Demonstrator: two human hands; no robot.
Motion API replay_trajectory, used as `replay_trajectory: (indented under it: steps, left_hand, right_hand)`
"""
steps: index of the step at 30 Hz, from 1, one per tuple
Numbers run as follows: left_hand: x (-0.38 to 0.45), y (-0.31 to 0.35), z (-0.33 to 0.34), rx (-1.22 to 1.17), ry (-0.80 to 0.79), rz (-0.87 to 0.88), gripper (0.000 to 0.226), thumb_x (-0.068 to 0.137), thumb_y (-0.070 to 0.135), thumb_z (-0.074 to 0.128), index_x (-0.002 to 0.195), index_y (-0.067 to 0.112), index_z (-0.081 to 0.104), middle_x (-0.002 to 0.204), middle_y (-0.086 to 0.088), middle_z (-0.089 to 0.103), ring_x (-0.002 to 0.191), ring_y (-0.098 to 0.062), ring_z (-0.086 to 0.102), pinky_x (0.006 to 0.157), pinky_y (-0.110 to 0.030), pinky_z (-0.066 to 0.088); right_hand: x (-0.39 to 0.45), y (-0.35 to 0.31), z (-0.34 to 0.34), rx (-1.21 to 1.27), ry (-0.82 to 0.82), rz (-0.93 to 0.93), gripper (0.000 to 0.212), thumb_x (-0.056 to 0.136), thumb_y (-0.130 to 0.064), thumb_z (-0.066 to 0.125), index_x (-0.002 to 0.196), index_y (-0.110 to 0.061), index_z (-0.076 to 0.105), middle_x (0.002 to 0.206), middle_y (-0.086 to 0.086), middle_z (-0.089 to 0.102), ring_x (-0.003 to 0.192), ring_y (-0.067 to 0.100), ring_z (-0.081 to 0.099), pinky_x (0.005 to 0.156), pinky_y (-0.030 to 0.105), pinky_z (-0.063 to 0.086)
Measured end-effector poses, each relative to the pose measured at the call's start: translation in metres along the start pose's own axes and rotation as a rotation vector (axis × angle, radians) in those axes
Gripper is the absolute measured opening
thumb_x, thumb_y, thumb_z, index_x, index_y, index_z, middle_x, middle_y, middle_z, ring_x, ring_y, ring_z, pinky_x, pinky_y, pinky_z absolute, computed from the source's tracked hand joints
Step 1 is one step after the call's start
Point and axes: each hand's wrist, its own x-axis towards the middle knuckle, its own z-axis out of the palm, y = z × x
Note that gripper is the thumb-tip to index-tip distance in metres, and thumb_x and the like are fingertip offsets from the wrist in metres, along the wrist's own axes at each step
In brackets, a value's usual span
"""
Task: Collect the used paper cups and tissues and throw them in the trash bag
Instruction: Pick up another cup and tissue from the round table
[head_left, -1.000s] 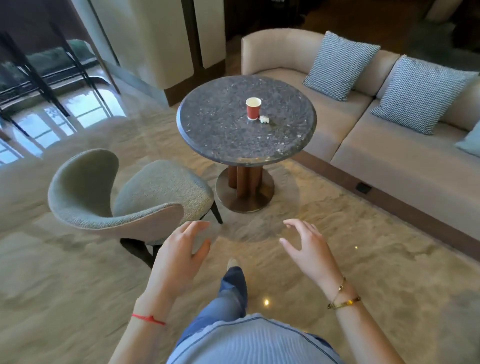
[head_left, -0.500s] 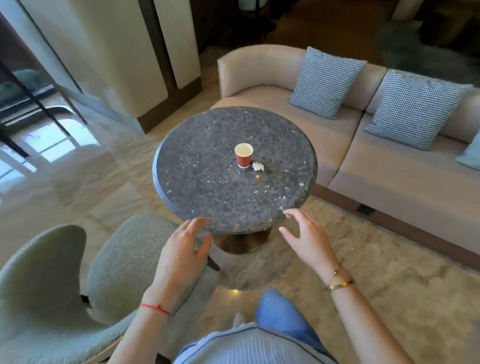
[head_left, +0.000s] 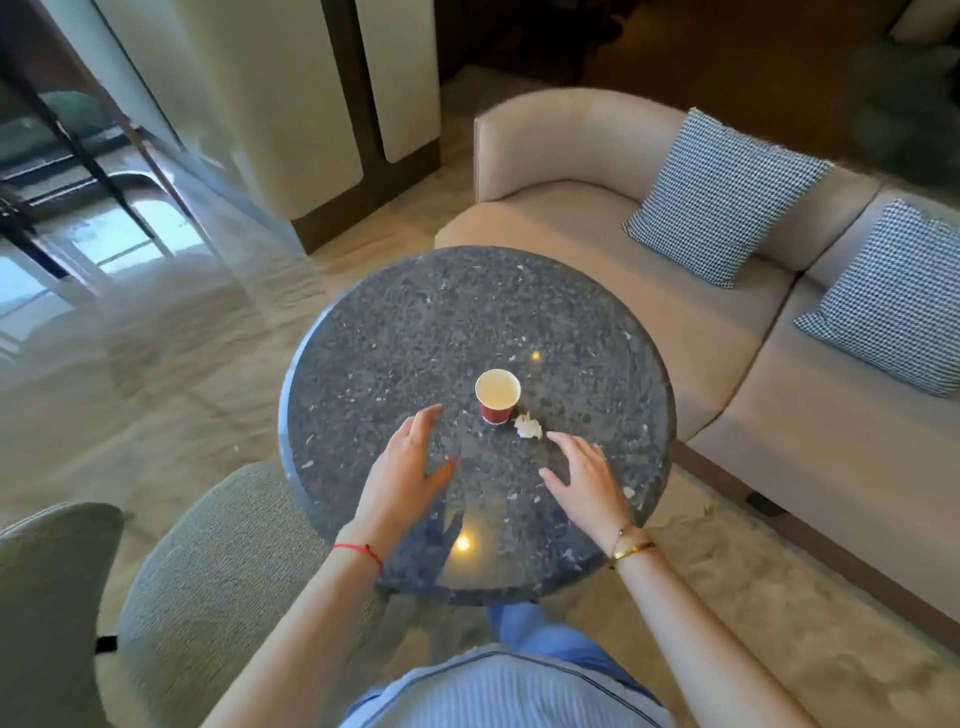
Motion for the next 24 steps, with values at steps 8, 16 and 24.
replay_trajectory:
  steps: [8, 16, 24]
  left_hand:
    - [0.096, 0.005, 0.045, 0.020, -0.112, -0.114, 0.085, 0.083, 0.030, 0.072, 0.151, 0.015, 0.024, 0.151, -0.004, 0.032, 0.135, -0.023, 0.037, 0.107, -0.037, 0.040]
    - [0.134, -0.007, 0.077, 0.040, -0.201, -0.146, 0.100, 0.075, 0.037, 0.078, 0.152, 0.016, 0.018, 0.152, -0.001, 0.028, 0.136, -0.024, 0.034, 0.106, -0.036, 0.039]
    - [0.152, -0.004, 0.089, 0.079, -0.278, -0.112, 0.100, 0.074, 0.049, 0.077, 0.151, 0.020, 0.020, 0.150, -0.001, 0.031, 0.130, -0.026, 0.038, 0.096, -0.041, 0.048]
  right_hand:
    - [0.101, 0.033, 0.027, -0.086, -0.122, -0.024, 0.039, 0.090, -0.026, 0.059, 0.128, -0.016, 0.052, 0.128, 0.003, 0.053, 0.117, 0.022, 0.046, 0.096, 0.030, 0.041]
    - [0.127, 0.053, 0.055, -0.088, -0.230, 0.014, 0.043, 0.088, -0.025, 0.062, 0.129, -0.017, 0.052, 0.121, 0.001, 0.050, 0.113, 0.019, 0.046, 0.096, 0.028, 0.041]
    - [0.130, 0.054, 0.065, -0.041, -0.235, 0.075, 0.019, 0.086, -0.011, 0.061, 0.105, -0.013, 0.062, 0.106, 0.003, 0.051, 0.096, 0.021, 0.054, 0.082, 0.030, 0.050]
